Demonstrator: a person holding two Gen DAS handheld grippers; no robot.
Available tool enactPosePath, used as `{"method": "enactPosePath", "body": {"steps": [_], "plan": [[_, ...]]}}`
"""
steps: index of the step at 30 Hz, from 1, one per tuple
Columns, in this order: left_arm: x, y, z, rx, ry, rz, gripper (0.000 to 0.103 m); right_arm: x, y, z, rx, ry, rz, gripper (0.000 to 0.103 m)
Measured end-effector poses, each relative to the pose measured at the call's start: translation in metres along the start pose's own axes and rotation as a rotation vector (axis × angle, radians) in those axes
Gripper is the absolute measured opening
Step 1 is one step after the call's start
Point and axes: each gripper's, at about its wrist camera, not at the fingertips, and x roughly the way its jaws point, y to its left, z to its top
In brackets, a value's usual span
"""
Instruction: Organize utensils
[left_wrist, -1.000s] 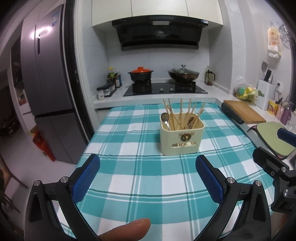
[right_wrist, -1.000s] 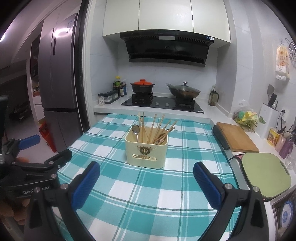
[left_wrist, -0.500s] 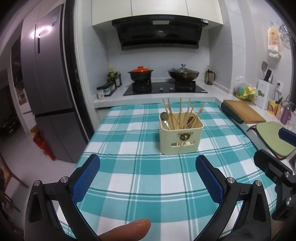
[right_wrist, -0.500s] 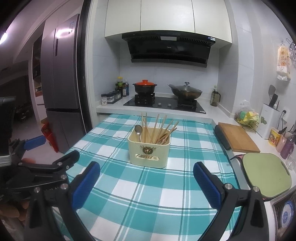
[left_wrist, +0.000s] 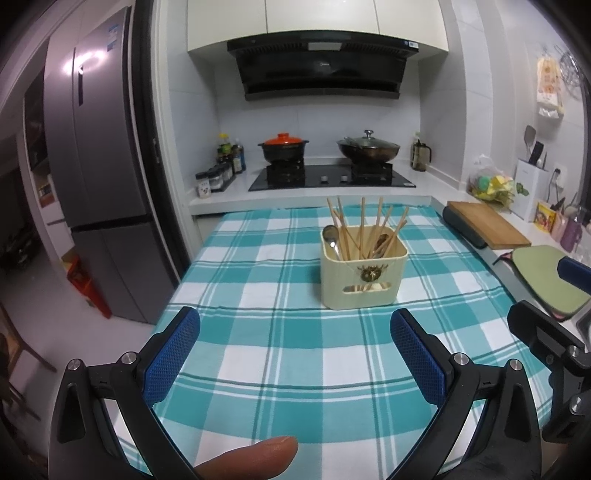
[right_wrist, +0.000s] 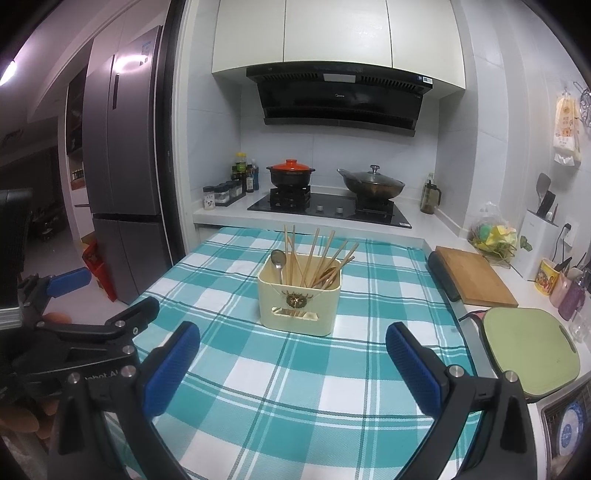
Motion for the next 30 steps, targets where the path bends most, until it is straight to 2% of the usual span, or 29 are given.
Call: {"method": "enactPosePath", "body": {"steps": [30], "plan": [[-0.011,-0.005,0.005,-0.004,-0.016,-0.027,0.103,0.002,-0.008,0.001,0.003,0.022,-0.019,0.102]]}}
